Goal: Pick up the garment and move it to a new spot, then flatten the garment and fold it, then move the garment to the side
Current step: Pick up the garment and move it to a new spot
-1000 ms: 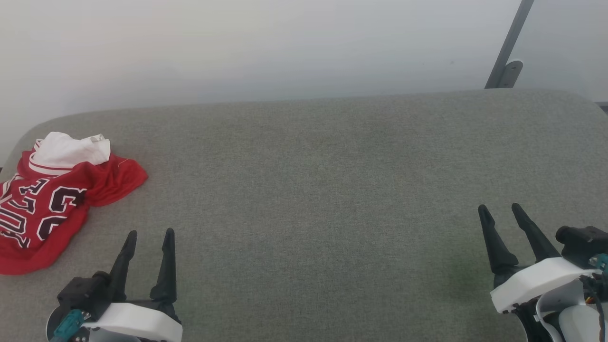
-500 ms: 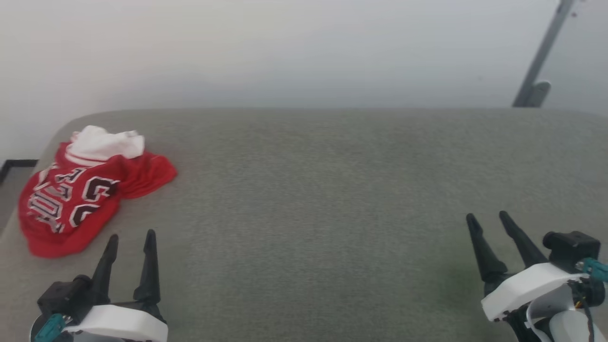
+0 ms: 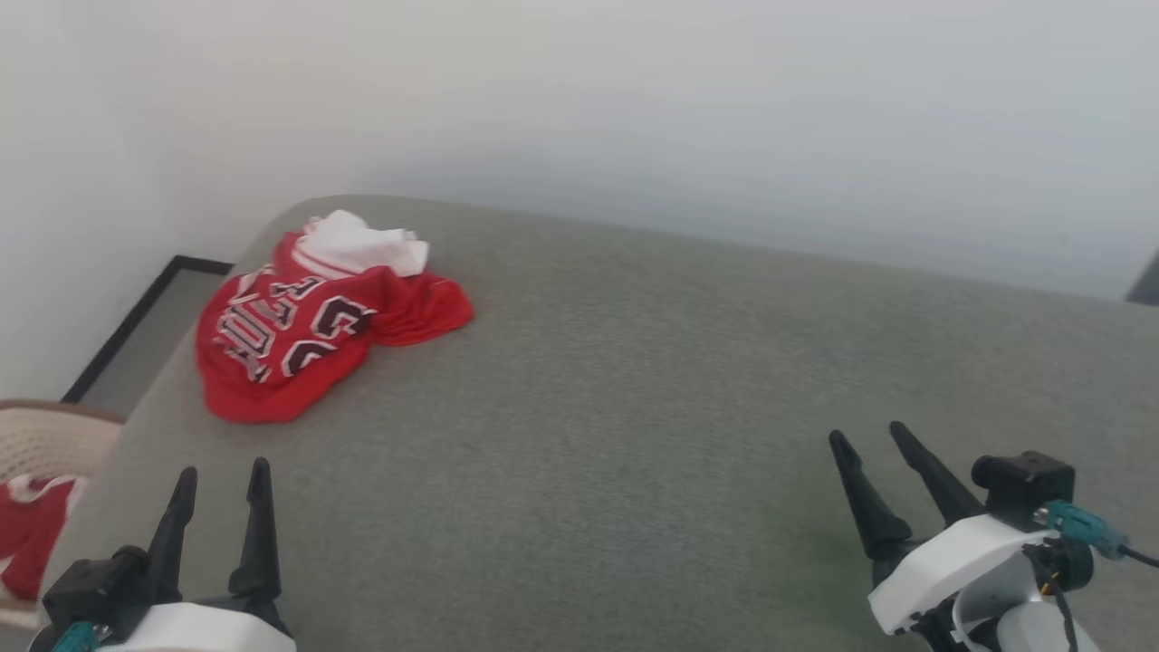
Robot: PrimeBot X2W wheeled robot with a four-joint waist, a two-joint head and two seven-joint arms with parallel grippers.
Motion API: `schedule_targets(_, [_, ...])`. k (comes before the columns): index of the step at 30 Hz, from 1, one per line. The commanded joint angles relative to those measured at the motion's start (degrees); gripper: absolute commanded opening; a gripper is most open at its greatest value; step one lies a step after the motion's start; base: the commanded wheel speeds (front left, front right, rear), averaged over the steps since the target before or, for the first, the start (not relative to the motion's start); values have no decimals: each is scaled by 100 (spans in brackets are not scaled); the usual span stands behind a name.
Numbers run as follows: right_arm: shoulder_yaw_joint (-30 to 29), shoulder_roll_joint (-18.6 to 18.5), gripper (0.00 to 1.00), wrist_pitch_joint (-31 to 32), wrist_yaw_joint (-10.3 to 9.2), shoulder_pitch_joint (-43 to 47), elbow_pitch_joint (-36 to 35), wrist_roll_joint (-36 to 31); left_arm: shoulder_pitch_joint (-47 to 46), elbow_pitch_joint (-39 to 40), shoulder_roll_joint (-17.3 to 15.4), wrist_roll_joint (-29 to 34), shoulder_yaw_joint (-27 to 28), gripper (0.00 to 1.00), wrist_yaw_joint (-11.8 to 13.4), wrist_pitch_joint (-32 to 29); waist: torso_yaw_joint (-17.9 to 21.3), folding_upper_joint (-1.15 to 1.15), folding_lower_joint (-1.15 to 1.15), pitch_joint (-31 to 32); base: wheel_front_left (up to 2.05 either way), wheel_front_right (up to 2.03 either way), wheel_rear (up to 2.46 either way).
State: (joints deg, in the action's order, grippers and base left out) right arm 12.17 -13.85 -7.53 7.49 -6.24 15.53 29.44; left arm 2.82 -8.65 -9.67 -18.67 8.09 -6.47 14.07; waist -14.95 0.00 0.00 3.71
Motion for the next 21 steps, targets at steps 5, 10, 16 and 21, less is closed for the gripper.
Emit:
schedule_targets(5, [128, 56, 100, -25, 0, -75, 73, 56, 130, 135, -43, -90, 22, 100, 61, -83, -368, 0, 0, 99, 0, 0, 0])
schedule_targets(10, [203, 77, 100, -72, 0, -111, 141, 81, 175, 220, -80, -88, 44, 100, 107, -144, -526, 0, 0, 114, 0, 0, 0])
schedule_targets(16, [225, 70, 100, -106, 0, -93, 177, 103, 183, 281, -37, -93, 50, 100, 219, -157, -608, 0, 0, 84, 0, 0, 0])
schedule_targets(21, [171, 15, 100, -101, 0, -118, 153, 127, -34, 192, -16, -137, -12, 100, 263, -242, -589, 0, 0, -13, 0, 0, 0])
